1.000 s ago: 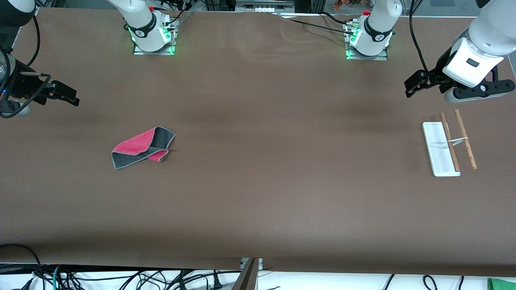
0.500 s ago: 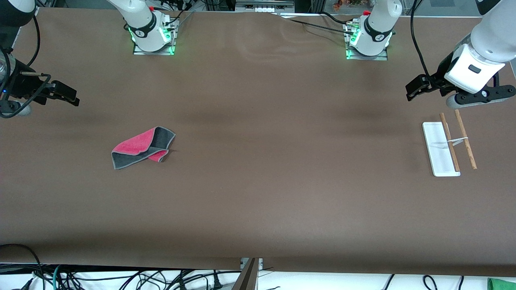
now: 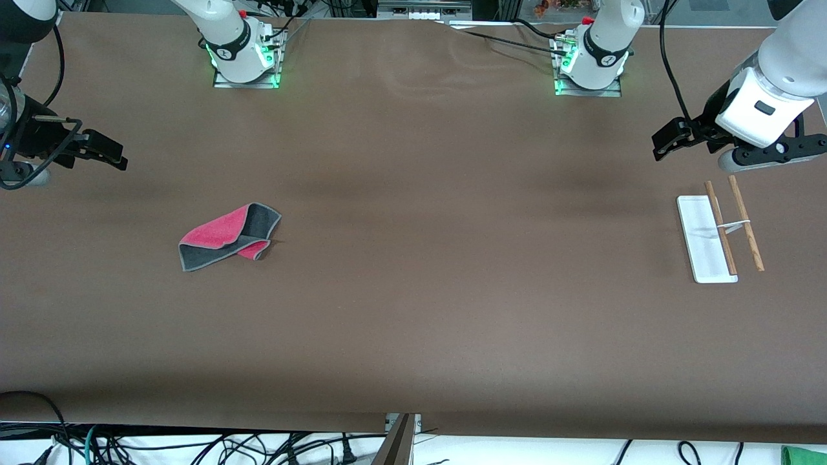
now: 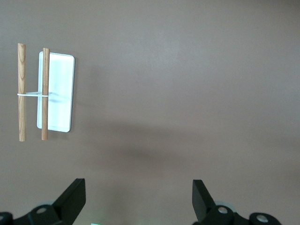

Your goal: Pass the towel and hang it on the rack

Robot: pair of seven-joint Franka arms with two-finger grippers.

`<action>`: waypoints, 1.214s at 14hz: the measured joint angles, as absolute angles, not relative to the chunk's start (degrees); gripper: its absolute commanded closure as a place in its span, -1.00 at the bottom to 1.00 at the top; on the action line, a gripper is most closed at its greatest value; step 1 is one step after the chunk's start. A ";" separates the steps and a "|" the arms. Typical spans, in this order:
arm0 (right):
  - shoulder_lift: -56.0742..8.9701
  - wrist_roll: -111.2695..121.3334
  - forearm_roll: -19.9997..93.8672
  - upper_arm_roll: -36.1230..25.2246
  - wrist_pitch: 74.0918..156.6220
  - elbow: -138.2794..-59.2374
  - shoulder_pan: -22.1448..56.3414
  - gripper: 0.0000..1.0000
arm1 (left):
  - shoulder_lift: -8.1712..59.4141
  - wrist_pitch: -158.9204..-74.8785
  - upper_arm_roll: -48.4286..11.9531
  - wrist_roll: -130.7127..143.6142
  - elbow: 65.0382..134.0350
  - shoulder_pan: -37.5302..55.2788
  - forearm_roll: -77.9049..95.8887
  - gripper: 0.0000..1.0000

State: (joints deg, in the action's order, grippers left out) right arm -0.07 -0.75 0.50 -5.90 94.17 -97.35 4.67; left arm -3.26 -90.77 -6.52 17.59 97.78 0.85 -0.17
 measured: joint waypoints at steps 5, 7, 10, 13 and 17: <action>-0.20 -0.75 0.50 -5.76 94.17 -97.36 4.76 -1.00 | -3.24 -90.64 -6.52 17.59 97.76 0.79 -0.17 -1.00; -0.29 -0.75 0.50 -5.76 94.17 -97.36 4.76 -1.00 | -3.24 -90.61 -6.51 17.59 97.76 0.65 -0.17 -1.00; -0.30 -0.75 0.50 -5.76 94.18 -97.36 4.76 -1.00 | -3.24 -90.54 -6.51 17.59 97.74 0.51 -0.17 -1.00; -0.30 -0.75 0.50 -5.76 94.20 -97.36 4.76 -1.00 | -3.24 -90.46 -6.51 17.59 97.74 0.51 -0.17 -1.00; -1.67 -0.75 -1.72 -5.60 94.15 -97.56 4.89 -1.00 | -3.24 -90.45 -6.51 17.59 97.74 0.51 -0.17 -1.00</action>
State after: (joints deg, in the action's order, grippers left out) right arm -1.67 -0.75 -1.72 -5.60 94.15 -97.56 4.89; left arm -3.24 -90.45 -6.51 17.59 97.74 0.51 -0.17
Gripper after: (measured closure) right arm 0.000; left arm 0.000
